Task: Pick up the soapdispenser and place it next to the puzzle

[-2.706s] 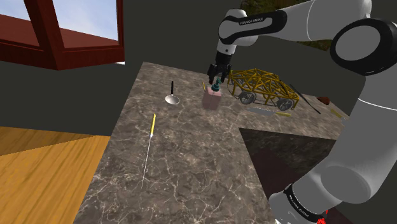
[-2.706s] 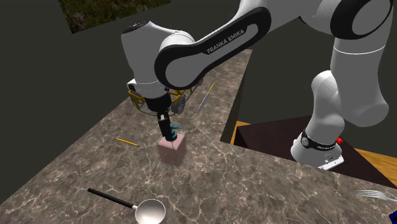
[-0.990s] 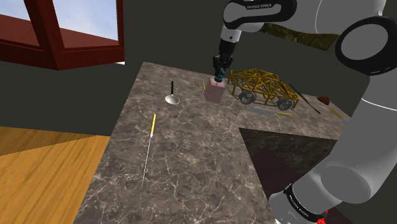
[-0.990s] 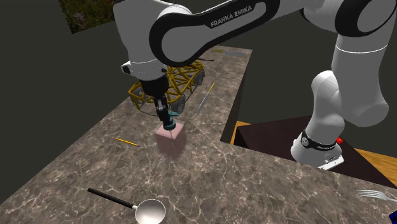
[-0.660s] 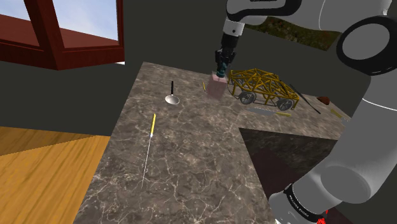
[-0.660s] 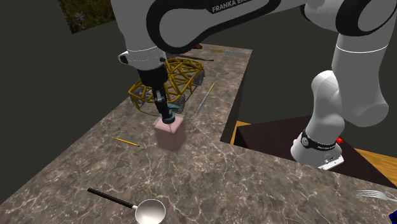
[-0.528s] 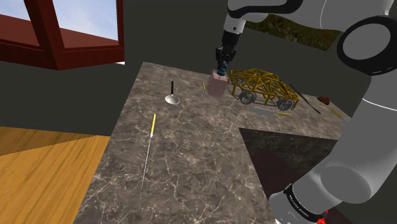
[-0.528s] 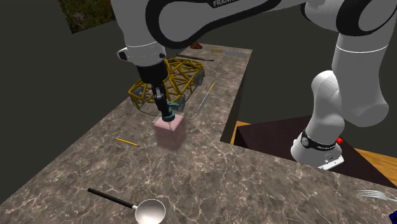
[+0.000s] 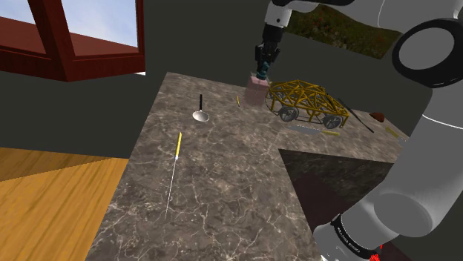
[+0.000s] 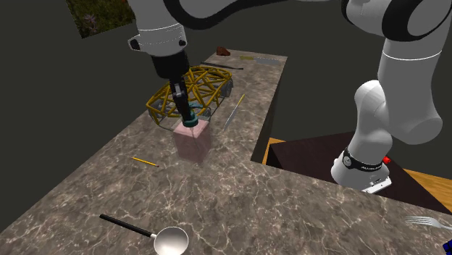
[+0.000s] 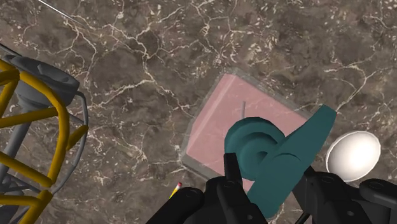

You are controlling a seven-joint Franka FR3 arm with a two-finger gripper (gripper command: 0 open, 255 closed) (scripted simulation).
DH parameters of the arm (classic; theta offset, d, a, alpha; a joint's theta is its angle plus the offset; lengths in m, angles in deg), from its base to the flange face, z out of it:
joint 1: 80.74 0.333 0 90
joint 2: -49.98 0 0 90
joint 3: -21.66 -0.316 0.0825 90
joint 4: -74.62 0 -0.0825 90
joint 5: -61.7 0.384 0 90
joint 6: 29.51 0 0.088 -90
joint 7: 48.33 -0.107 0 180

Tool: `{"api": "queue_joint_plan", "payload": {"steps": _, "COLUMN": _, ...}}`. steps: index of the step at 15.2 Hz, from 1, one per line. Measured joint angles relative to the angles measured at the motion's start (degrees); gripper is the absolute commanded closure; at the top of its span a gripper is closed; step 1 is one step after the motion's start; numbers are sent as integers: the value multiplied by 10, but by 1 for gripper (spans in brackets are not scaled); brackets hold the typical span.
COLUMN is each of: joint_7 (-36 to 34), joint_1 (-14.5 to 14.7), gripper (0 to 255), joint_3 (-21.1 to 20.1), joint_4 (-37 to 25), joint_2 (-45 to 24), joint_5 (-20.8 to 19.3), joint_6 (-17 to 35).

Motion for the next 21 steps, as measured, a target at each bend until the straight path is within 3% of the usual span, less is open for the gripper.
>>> {"api": "queue_joint_plan", "payload": {"steps": 15, "joint_7": 1, "joint_1": -4, "gripper": 255, "joint_3": 1, "joint_4": -182, "joint_2": -42, "joint_5": 2, "joint_6": -140}}
{"api": "queue_joint_plan", "payload": {"steps": 21, "joint_7": 0, "joint_1": -7, "gripper": 255, "joint_3": 0, "joint_4": -310, "joint_2": -92, "joint_5": 5, "joint_6": -218}}
